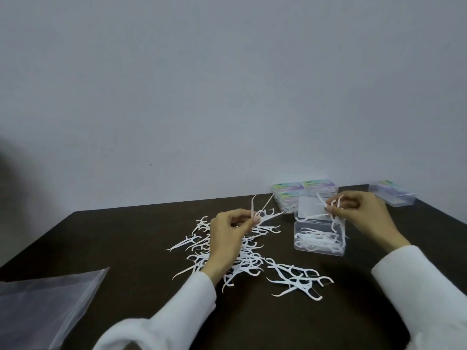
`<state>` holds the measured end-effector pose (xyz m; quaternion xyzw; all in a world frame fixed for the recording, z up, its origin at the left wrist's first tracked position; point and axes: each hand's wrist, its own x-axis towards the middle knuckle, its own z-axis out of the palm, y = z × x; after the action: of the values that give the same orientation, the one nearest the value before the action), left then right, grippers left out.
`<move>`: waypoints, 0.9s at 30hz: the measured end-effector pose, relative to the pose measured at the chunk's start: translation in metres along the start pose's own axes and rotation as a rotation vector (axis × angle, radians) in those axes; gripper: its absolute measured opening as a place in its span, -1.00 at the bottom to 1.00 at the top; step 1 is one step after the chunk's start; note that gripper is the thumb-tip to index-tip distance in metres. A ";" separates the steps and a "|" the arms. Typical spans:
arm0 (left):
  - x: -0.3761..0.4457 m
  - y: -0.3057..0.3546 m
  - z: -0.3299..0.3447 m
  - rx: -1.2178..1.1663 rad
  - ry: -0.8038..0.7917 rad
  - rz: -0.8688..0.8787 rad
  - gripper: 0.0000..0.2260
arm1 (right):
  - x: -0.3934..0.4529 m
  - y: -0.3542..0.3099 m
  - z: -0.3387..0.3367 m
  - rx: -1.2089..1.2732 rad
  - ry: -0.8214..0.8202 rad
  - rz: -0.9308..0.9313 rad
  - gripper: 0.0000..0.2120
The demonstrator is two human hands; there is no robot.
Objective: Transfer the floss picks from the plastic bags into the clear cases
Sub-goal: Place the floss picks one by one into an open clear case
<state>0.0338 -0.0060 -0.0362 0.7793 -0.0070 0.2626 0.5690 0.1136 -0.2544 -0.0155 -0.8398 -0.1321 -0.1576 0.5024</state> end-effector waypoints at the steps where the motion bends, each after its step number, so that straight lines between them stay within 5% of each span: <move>1: 0.002 0.000 0.008 -0.008 -0.009 -0.001 -0.94 | 0.001 0.004 -0.003 -0.016 -0.013 0.020 -0.81; 10: 0.019 0.004 0.071 -0.029 -0.075 -0.002 -0.85 | 0.002 0.009 -0.008 -0.078 -0.082 0.074 -0.81; 16: 0.025 0.006 0.088 -0.099 -0.080 -0.046 -0.86 | 0.000 0.005 -0.014 -0.148 -0.270 0.088 -0.86; 27: 0.027 0.000 0.093 -0.054 -0.141 -0.036 -0.93 | 0.002 0.010 -0.013 0.077 -0.006 0.087 -0.87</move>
<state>0.0949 -0.0812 -0.0447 0.7801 -0.0401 0.1965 0.5927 0.1174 -0.2710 -0.0171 -0.8254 -0.1031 -0.1280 0.5401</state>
